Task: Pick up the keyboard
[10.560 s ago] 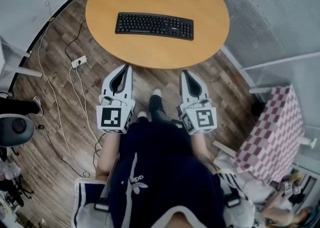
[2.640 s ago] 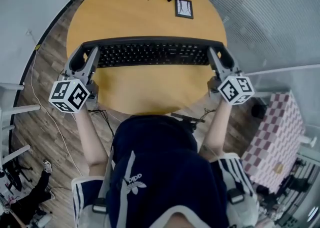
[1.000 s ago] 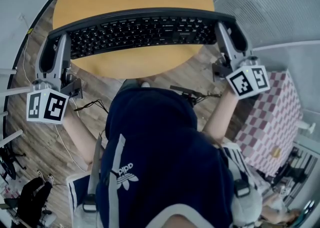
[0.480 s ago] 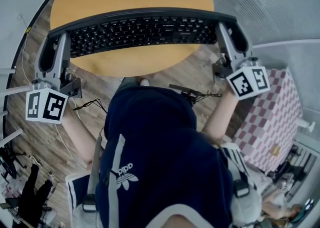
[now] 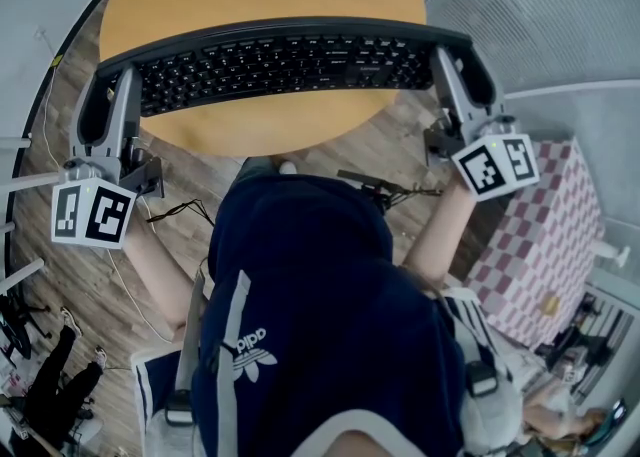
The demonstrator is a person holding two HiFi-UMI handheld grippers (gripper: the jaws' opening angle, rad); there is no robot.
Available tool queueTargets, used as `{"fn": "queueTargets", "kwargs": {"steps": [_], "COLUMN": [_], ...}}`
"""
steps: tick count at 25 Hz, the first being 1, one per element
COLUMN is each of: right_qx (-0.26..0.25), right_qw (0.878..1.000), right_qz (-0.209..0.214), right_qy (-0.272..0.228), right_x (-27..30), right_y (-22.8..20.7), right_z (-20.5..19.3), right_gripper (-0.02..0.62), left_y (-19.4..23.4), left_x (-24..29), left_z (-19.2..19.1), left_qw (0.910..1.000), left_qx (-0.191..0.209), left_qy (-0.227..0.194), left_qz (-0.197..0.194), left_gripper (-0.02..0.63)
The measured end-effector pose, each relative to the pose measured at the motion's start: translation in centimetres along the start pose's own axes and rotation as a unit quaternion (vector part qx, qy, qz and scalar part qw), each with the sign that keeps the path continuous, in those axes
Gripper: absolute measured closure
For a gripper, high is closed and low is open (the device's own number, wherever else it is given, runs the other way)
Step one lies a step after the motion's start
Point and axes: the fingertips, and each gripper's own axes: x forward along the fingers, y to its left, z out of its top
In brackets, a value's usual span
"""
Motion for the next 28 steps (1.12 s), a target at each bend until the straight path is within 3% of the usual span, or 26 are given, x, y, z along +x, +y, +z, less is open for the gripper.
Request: {"fn": "queueTargets", "kwargs": {"steps": [28], "right_qx": [0.002], "right_qw": [1.000], "right_qz": [-0.003], "right_qy": [0.000], "right_x": [0.02], "right_y": [-0.12], "right_z": [-0.13], "right_gripper": [0.396], "left_y": [0.01], "left_x": [0.14], "left_z": [-0.11], "left_qw": [1.0000], "left_qx": [-0.001], "left_qy": [0.003], "left_qz": [-0.003], "left_gripper": [0.396]}}
